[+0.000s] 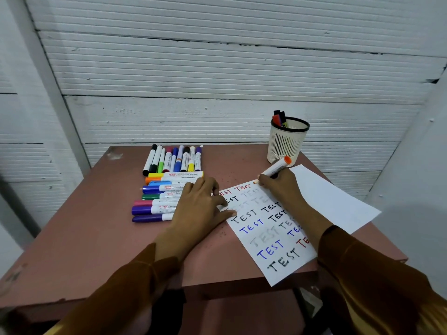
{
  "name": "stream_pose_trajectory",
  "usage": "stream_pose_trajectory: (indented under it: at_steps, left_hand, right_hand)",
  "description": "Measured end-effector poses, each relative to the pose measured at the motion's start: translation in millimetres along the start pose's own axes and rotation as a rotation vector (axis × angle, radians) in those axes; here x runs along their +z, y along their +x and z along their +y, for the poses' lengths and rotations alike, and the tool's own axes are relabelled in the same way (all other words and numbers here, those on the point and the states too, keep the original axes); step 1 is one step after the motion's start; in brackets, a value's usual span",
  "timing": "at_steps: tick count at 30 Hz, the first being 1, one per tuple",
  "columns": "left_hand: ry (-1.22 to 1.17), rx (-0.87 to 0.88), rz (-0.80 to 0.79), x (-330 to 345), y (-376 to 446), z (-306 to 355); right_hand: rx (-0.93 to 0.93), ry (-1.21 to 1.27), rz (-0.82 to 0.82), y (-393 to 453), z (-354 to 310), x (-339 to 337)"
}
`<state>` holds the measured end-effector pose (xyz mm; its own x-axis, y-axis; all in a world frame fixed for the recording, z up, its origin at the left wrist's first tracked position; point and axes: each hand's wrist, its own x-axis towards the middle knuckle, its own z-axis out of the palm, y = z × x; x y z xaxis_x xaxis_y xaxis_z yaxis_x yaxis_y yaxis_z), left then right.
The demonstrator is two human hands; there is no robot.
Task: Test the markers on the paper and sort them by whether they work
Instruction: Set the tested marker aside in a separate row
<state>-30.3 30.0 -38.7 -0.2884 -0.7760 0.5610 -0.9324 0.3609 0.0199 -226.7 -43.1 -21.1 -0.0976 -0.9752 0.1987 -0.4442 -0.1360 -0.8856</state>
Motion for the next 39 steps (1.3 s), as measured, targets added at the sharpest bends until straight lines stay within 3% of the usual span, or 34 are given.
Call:
stream_pose_trajectory:
  at_steps: [4, 8, 15, 19, 23, 27, 34, 39]
  left_hand:
    - [-0.006, 0.008, -0.006, 3, 0, -2]
    - [-0.098, -0.040, 0.085, 0, -2, 1]
    - [-0.427, -0.158, 0.161, -11, 0, 8]
    - [-0.387, -0.160, 0.166, -5, -2, -1]
    - [-0.440, -0.173, 0.189, -7, -3, -4]
    - [-0.556, -0.279, 0.200, -15, -3, 4]
    - [-0.549, -0.225, 0.216, -14, -4, 4]
    - [-0.656, -0.278, 0.245, -17, -3, -3]
  right_hand:
    - [0.018, 0.006, 0.078, 3, 3, -1]
    - [0.057, 0.101, 0.098, 5, 5, -2]
    - [0.028, 0.584, 0.060, 8, -9, -14]
    - [0.044, 0.844, -0.086, -4, -32, -8]
    - [0.040, 0.827, -0.215, -23, -46, 2]
    - [0.009, 0.807, -0.212, -29, -50, 7]
    - [-0.012, 0.787, -0.251, -39, -52, 13]
    - [0.048, 0.895, -0.242, -45, -50, 14]
